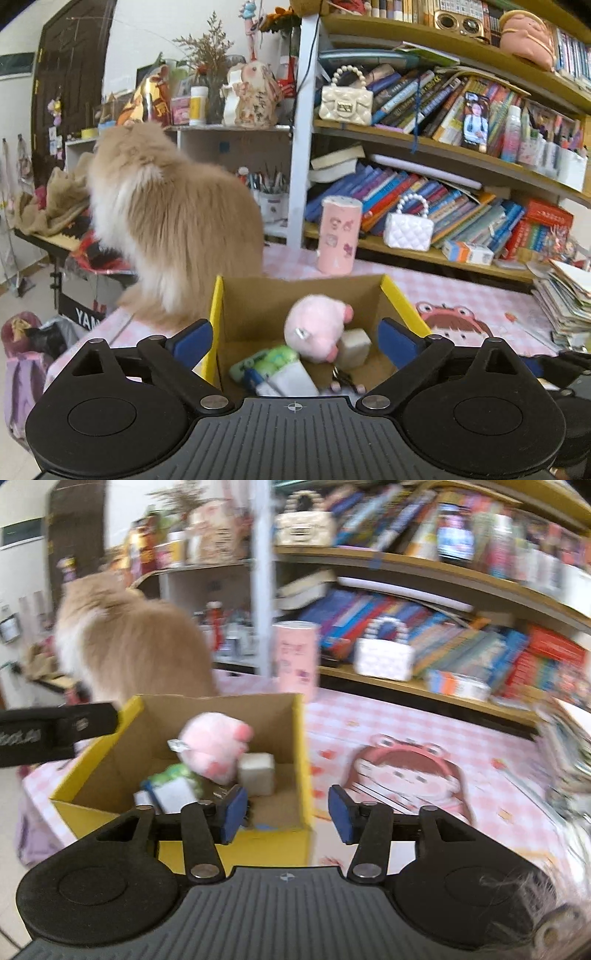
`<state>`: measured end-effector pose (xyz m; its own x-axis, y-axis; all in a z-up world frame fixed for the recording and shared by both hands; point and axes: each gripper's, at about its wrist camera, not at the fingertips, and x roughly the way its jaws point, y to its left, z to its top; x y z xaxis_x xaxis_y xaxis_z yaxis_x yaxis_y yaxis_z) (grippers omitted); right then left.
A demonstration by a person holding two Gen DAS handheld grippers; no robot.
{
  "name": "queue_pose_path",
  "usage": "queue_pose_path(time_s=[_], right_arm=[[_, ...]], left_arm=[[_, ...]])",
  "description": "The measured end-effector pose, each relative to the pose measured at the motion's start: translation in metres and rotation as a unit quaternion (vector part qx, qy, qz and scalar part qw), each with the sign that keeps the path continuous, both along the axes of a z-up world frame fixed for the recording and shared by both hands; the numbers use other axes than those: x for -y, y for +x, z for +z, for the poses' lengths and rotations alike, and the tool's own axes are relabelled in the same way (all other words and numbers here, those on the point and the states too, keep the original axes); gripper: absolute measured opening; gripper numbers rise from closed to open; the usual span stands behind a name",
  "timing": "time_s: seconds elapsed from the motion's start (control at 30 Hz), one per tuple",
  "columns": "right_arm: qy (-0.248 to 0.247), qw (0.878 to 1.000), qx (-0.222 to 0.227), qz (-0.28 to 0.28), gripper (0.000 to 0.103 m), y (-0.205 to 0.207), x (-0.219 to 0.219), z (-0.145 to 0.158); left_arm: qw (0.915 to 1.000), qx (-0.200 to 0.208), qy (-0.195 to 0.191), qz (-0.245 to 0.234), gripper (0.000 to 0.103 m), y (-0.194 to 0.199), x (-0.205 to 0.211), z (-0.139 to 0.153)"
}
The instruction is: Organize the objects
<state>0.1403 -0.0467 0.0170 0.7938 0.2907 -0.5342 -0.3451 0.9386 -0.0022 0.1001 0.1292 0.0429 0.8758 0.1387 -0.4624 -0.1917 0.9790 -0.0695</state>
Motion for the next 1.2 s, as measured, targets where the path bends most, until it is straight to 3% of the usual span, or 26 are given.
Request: queue_pose_path(time_s=[0.33, 0.73, 1.2], right_arm=[[-0.022, 0.990, -0.027, -0.137, 0.056, -0.058, 0.030, -0.023], [-0.028, 0.978, -0.044, -0.200, 0.065, -0.119, 0.050, -0.040], [-0.029, 0.963, -0.050, -0.262, 0.092, -0.145, 0.083, -0.038]], left_arm=[[0.9984, -0.050, 0.004, -0.027, 0.098, -0.041, 0.018, -0.031], [0.9932, -0.101, 0.026, -0.052, 0.098, -0.079, 0.042, -0.054], [0.9862, -0.122, 0.059, -0.095, 0.098, -0.082, 0.080, -0.056]])
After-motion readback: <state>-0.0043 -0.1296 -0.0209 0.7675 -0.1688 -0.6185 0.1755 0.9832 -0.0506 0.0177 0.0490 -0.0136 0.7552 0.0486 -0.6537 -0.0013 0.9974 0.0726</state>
